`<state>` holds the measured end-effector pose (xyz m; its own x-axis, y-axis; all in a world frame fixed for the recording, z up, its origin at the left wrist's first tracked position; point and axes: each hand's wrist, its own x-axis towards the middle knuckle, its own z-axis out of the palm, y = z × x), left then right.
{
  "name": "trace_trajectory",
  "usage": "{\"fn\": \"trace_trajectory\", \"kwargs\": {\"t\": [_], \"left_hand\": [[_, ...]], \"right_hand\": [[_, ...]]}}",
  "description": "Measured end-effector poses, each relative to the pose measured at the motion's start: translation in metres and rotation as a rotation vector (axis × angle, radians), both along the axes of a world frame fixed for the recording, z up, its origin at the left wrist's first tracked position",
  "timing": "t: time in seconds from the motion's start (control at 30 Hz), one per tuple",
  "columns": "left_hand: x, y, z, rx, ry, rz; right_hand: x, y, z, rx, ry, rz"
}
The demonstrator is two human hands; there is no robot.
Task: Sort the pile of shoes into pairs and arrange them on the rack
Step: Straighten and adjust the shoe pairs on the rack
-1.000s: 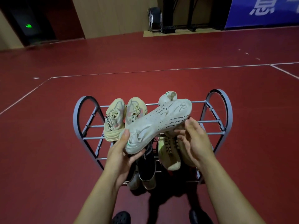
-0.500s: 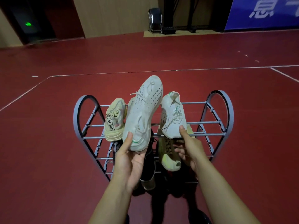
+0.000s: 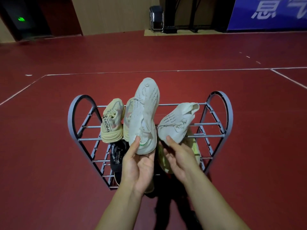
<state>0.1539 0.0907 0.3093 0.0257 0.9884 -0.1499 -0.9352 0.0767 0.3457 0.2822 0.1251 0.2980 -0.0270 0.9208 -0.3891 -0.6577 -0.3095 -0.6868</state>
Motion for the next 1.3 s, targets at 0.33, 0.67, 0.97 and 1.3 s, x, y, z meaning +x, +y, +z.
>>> {"fn": "trace_trajectory", "kwargs": {"t": [0.33,0.67,0.97,1.3], "left_hand": [[-0.014,0.000,0.003,-0.119,0.152,0.074],[-0.018,-0.003,0.001,-0.113,0.309,-0.007],[-0.019,0.001,-0.001,-0.091,0.430,0.044],[-0.019,0.002,-0.001,-0.062,0.480,0.073]], "right_hand": [[-0.026,-0.014,-0.022,-0.010,-0.227,0.114],[0.031,0.024,-0.017,-0.100,-0.058,0.045],[0.050,0.035,-0.012,-0.171,-0.067,0.102],[0.052,0.020,-0.014,-0.009,-0.134,0.103]]}}
